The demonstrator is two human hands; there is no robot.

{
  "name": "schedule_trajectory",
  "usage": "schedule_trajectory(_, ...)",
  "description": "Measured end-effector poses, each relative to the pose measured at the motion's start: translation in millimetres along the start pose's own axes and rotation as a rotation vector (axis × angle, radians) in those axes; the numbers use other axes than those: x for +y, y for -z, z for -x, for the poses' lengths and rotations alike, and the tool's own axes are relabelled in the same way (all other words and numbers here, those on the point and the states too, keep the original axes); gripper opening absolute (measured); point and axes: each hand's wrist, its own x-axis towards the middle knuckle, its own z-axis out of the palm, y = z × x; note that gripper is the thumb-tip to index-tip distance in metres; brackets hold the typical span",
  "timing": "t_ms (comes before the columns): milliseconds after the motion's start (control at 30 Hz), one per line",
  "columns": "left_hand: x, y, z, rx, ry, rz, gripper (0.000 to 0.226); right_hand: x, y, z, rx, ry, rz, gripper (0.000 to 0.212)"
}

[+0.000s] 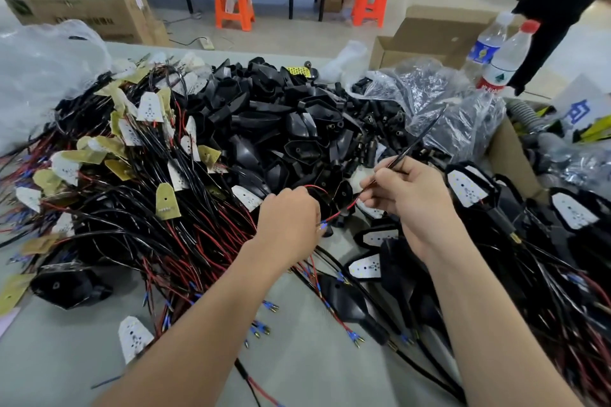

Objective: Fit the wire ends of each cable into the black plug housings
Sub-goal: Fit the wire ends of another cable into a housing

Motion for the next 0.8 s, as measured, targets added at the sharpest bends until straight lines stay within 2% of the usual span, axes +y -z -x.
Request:
schedule_trajectory(67, -2.6, -2.3, 2.9, 0.042, 0.041, 0.119, 0.015, 1.5, 3.4, 0.4, -0.013, 0.013, 0.032, 0.026)
schedule_trajectory(167, -1.3, -9.5, 4.4, 0.160, 0.161, 0.200, 0.049, 1.6, 7.9, -0.9, -0.020, 0.033, 0.090, 0.027)
schedule_trajectory(233, 2.7, -14.6, 1.9, 0.155, 0.183, 0.129, 0.059, 3.0, 8.4, -1.9, -0.020, 0.050, 0.144, 0.023)
schedule_trajectory(333, 5.0, -18.7, -6.1, 0.103, 0.183, -0.027, 0.056, 8.0, 8.0, -2.6, -0.021, 0.050, 0.185, 0.023)
schedule_trajectory(400, 4.8, -17.8, -11.4, 0.114, 0.190, -0.013, 0.047, 11.7, 10.1, -2.9, -0.021, 0.035, 0.198, 0.026)
schedule_trajectory(467, 4.2, -16.7, -12.2, 0.196, 0.211, 0.039, 0.032, 13.7, 14.1, -2.4, -0.039, 0.019, 0.241, 0.026)
schedule_trajectory(567, 3.3, -13.7, -7.3, 0.386, 0.272, 0.206, 0.030, 13.1, 16.8, 0.2, -0.091, 0.014, 0.348, 0.025)
schedule_trajectory(667, 6.0, -4.9, 1.7, 0.559, 0.253, 0.394, 0.046, 15.3, 8.2, 2.2, -0.134, 0.010, 0.405, 0.024)
schedule_trajectory(800, 14.6, 17.9, 12.2, 0.458, 0.130, 0.955, 0.057, 24.8, -8.6, 5.9, -0.016, 0.087, 0.481, 0.024)
